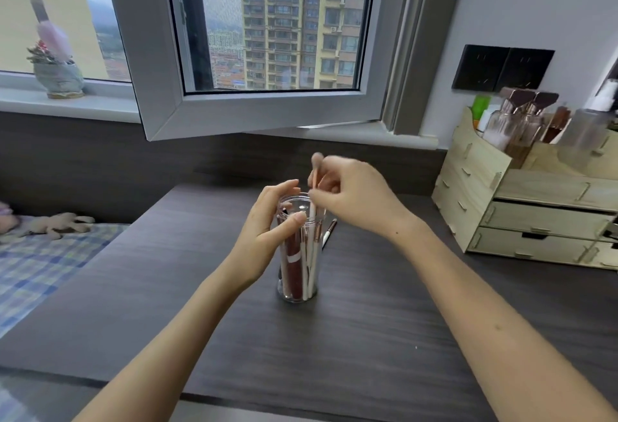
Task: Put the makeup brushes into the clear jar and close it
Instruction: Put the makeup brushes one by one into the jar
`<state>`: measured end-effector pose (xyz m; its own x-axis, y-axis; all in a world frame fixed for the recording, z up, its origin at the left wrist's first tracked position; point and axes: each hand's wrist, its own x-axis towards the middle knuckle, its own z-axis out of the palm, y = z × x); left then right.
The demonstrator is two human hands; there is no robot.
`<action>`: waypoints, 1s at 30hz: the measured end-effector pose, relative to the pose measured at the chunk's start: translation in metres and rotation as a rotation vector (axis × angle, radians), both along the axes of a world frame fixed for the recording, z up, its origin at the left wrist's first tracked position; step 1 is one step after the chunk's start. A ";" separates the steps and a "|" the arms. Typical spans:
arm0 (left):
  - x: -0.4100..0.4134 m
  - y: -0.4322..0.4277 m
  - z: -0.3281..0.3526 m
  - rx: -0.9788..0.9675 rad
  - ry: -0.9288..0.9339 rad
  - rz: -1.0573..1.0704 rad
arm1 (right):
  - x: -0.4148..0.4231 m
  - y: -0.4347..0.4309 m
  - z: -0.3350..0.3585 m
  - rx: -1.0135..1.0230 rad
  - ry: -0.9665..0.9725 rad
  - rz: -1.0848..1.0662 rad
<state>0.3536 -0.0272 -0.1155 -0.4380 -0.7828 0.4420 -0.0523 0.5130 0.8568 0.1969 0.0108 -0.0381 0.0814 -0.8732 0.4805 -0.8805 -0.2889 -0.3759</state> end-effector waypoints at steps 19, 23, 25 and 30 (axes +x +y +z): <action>-0.005 0.003 -0.007 -0.016 0.111 0.004 | -0.034 -0.088 -0.122 0.423 -0.244 -0.592; -0.005 0.005 -0.008 -0.054 0.133 0.001 | -0.025 -0.096 -0.122 0.440 -0.115 -0.610; -0.004 0.005 -0.007 -0.068 0.138 0.011 | -0.029 -0.093 -0.120 0.454 -0.135 -0.615; 0.000 0.005 0.002 0.017 0.081 0.013 | -0.052 -0.075 -0.111 0.369 -0.338 -0.569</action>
<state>0.3532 -0.0218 -0.1134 -0.3912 -0.7958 0.4622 0.0113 0.4981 0.8671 0.1453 -0.0647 -0.1490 -0.5295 -0.8456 0.0678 -0.6761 0.3724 -0.6358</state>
